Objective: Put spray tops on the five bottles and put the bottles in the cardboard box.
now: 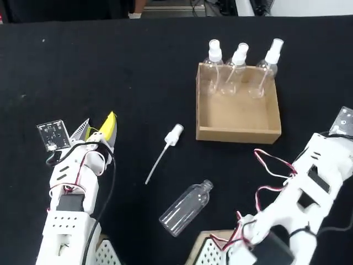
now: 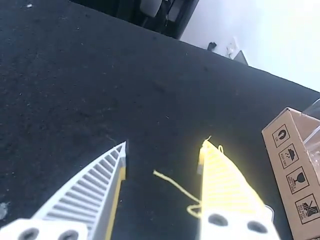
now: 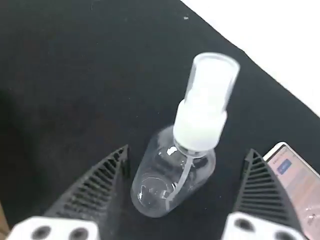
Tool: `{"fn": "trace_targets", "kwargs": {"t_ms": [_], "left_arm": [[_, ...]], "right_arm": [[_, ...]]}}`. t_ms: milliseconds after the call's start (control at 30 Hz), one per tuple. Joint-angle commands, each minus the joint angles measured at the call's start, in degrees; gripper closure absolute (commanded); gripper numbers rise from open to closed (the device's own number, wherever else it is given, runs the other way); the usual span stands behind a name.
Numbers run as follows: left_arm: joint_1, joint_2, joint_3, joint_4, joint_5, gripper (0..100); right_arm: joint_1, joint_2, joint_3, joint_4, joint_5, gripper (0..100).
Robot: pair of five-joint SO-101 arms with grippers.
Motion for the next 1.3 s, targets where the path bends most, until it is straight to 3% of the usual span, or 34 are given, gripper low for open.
{"fn": "trace_targets", "kwargs": {"t_ms": [0,600,1267], "left_arm": [[0.3,-0.3,-0.1,-1.4,-0.5,77],[0.3,-0.3,-0.1,-1.4,-0.5,77],[0.3,-0.3,-0.1,-1.4,-0.5,77]], "right_arm": [[0.8,3.6,-4.1,-5.7,0.4,70.5],[0.8,16.0,-4.1,-22.0,0.4,70.5],[0.7,17.5,-5.9,-22.9,-0.1,70.5]]}}
